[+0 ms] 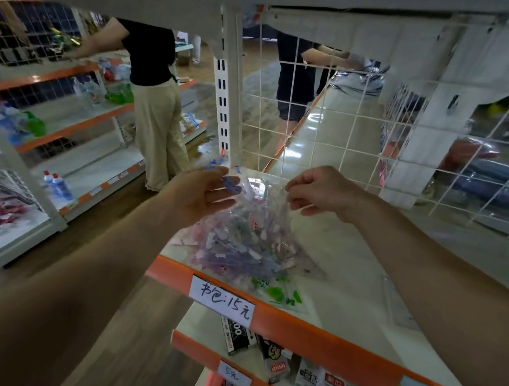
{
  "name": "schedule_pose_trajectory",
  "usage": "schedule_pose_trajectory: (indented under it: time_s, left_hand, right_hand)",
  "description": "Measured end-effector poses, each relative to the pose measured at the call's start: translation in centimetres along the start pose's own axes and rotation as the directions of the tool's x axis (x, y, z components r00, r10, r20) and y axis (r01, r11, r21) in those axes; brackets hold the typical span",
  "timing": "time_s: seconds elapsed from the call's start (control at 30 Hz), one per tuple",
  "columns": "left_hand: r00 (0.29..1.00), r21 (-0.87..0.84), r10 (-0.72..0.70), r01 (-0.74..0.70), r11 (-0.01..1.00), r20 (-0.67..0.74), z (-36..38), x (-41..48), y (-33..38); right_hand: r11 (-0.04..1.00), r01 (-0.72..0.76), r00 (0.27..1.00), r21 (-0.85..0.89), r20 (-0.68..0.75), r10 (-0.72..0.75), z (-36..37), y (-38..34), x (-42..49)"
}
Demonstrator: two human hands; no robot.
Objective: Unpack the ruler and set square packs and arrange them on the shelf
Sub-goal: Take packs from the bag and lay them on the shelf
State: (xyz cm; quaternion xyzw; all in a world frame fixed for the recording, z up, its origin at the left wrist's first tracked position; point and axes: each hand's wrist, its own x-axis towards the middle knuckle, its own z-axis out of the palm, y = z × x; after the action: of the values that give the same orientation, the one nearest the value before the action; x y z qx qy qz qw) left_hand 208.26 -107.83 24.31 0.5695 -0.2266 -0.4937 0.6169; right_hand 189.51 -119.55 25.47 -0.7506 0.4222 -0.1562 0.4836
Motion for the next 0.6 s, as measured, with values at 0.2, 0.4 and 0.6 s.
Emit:
schedule_pose_trajectory:
  time_s: [0.2,0.4,0.6]
  left_hand:
    - [0.988,0.007,-0.039,0.040,0.999,-0.148,-2.4,-0.3,-0.1]
    - [0.983,-0.026,-0.092,0.089,0.996,-0.158,-3.8,-0.4,-0.3]
    - [0.989,0.249,-0.111,0.133,0.959,-0.101,-2.2,-0.6,-0.8]
  right_hand:
    - [0.946,-0.030,0.996,-0.323,0.069,0.055,3.7,1.0,0.8]
    - [0.996,-0.031,0.997,0.088,0.067,0.025,2.3,0.6,1.1]
    - [0.969,0.124,0.992,0.212,-0.060,-0.114,0.6,-0.9,0.3]
